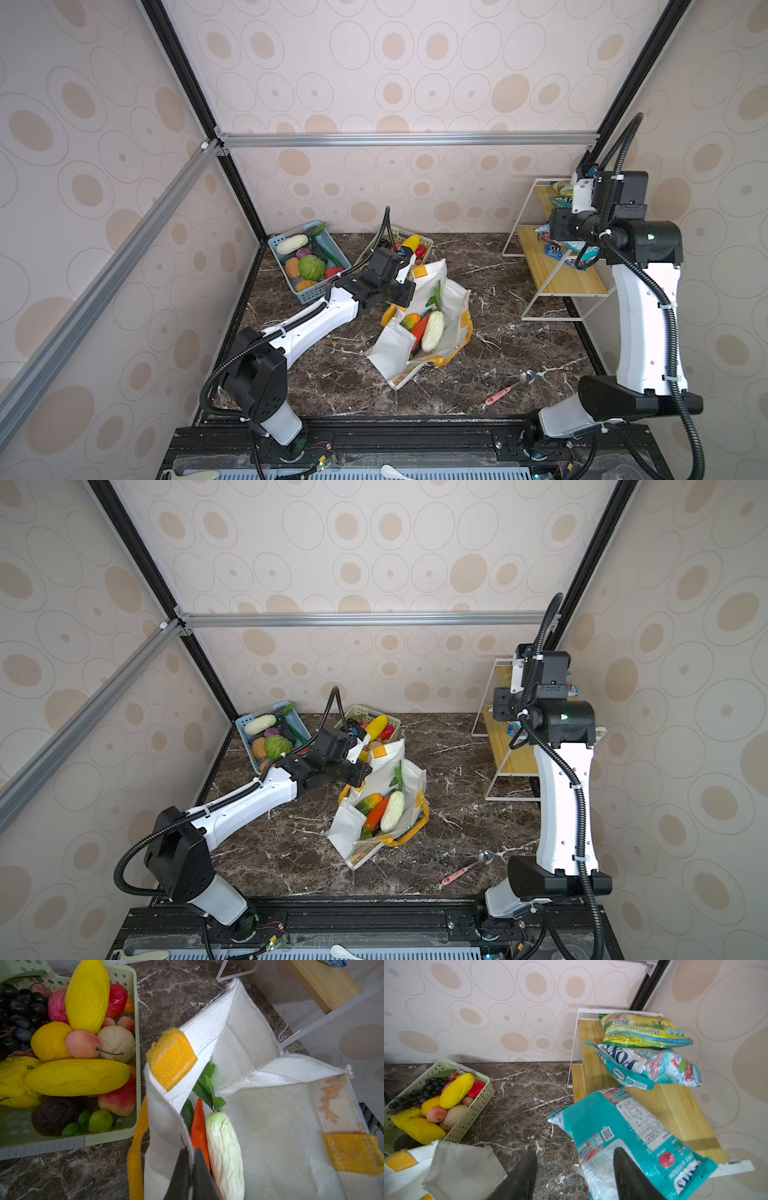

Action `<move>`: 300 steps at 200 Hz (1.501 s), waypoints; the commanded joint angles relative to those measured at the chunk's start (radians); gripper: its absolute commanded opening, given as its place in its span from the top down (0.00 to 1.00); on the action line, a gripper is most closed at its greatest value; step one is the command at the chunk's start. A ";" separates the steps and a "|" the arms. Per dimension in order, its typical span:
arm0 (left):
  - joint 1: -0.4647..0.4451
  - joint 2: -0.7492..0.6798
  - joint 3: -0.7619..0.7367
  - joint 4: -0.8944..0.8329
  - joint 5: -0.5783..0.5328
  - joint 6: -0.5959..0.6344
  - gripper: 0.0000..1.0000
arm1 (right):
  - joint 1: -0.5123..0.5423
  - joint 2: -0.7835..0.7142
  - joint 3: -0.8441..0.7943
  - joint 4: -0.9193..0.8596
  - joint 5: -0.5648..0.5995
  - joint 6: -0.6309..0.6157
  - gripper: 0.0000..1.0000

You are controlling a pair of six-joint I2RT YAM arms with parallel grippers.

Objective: Place the food into the grocery bag and tie it
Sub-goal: 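Grasp the teal snack bag on the shelf with the right gripper, then pull the teal snack bag off the shelf toward the tote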

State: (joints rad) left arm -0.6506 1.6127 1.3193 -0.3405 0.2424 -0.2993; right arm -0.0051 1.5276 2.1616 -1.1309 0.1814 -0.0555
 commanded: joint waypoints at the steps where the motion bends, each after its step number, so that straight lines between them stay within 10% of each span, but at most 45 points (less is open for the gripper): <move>1: 0.007 0.022 0.055 -0.005 0.006 -0.003 1.00 | 0.024 0.011 -0.010 -0.065 0.098 -0.067 0.31; 116: 0.006 0.036 0.084 -0.017 0.014 0.003 1.00 | 0.098 0.023 -0.306 0.201 0.560 -0.349 0.34; 181: 0.005 0.035 0.086 -0.013 0.016 0.001 1.00 | 0.098 -0.031 -0.298 0.247 0.498 -0.320 0.75; 300: 0.006 0.029 0.083 -0.014 0.012 0.000 1.00 | 0.100 -0.125 -0.295 0.298 0.303 -0.212 0.91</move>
State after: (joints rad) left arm -0.6502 1.6402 1.3643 -0.3531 0.2455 -0.2989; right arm 0.0906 1.4471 1.8565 -0.8818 0.5396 -0.3077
